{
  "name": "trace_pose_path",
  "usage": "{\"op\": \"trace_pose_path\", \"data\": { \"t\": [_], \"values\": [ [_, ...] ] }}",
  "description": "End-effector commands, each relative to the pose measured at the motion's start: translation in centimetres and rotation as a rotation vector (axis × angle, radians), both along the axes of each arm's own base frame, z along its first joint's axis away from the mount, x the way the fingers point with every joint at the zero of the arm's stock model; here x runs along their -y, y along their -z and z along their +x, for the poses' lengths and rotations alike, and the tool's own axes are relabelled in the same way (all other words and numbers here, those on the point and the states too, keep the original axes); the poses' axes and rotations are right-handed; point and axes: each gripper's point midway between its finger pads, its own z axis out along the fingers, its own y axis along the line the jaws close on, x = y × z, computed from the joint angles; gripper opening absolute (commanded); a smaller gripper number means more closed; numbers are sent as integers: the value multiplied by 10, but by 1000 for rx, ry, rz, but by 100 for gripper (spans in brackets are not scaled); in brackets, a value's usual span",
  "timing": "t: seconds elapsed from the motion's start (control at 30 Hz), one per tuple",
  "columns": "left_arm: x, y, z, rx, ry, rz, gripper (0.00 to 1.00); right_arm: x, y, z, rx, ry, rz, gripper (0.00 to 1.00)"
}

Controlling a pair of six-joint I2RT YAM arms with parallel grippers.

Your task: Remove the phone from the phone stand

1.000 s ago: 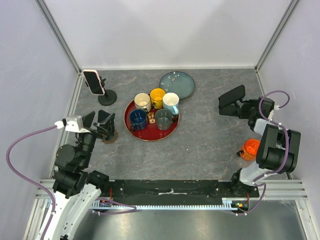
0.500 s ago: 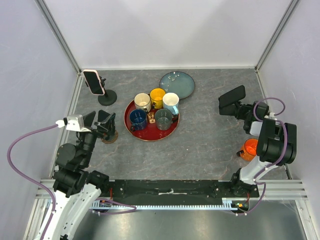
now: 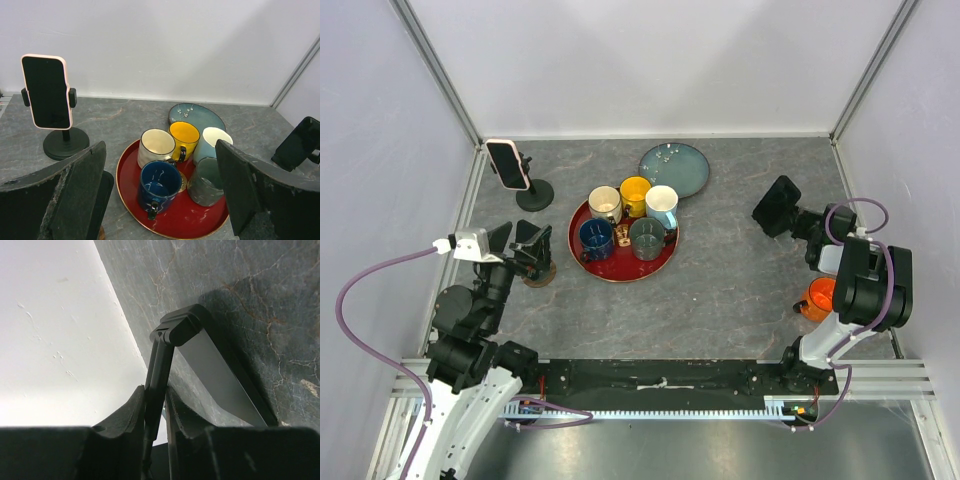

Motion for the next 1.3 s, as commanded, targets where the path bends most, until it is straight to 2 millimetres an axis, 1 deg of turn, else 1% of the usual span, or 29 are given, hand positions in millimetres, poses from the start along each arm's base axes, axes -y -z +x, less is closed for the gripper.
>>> {"op": "trace_pose_path", "data": {
  "t": [0.0,0.07,0.1,0.13,0.17,0.23,0.33,0.4,0.5,0.57,0.6,0.67,0.7,0.73,0.77,0.83,0.87,0.93,0.97,1.03,1.07,1.13,1.17,1.2,1.23,1.27],
  "values": [
    [2,-2,1,6,9,-21,96,3,-15,3,60,20,32,25],
    [2,-3,1,7,9,-22,96,4,-14,5,62,26,44,25],
    [3,-2,2,3,9,-20,96,4,-16,7,68,24,45,25],
    [3,-2,2,3,9,-20,96,5,-13,7,58,23,48,34],
    [2,-3,2,4,7,-21,96,6,-12,8,57,25,49,41],
    [2,-1,2,2,7,-20,96,10,-11,11,56,30,50,48],
    [3,-1,3,-1,7,-18,96,16,-8,14,50,33,58,49],
    [3,-1,3,-3,9,-18,96,21,-3,17,39,34,62,53],
    [4,0,5,-8,10,-15,96,24,-3,20,41,29,61,56],
    [4,1,5,-12,8,-12,96,27,-6,18,44,37,53,60],
    [4,3,6,-16,7,-9,96,29,-11,17,54,42,43,65],
    [4,2,6,-17,7,-11,96,32,-15,14,51,40,14,69],
    [4,3,6,-18,8,-10,96,35,-25,13,66,43,-4,73],
    [4,3,6,-17,7,-11,96,36,-25,10,50,49,-13,75],
    [4,3,6,-18,8,-10,96,39,-34,8,60,50,-41,76],
    [4,2,6,-15,8,-11,96,41,-36,1,33,56,-64,81],
    [5,2,5,-13,11,-11,96,47,-44,-2,38,69,-104,82],
    [4,2,5,-14,12,-13,96,52,-43,-11,4,86,-130,84],
    [4,2,5,-14,10,-13,96,56,-49,-17,12,95,-156,86],
    [4,1,4,-9,12,-14,96,58,-51,-23,12,93,-177,88],
    [4,0,4,-7,13,-16,96,58,-55,-28,15,84,-207,89],
    [5,-1,3,-4,18,-18,96,57,-53,-36,-17,42,-290,92],
    [5,-1,3,-4,22,-21,96,57,-57,-42,-13,31,-327,94],
    [6,-1,2,-3,23,-21,96,57,-60,-44,-9,-3,-402,94],
    [6,0,2,-6,25,-21,96,56,-56,-50,-16,-19,-432,94],
    [7,-1,2,-3,29,-23,96,56,-67,-55,12,-23,-480,95]
  ]
}}
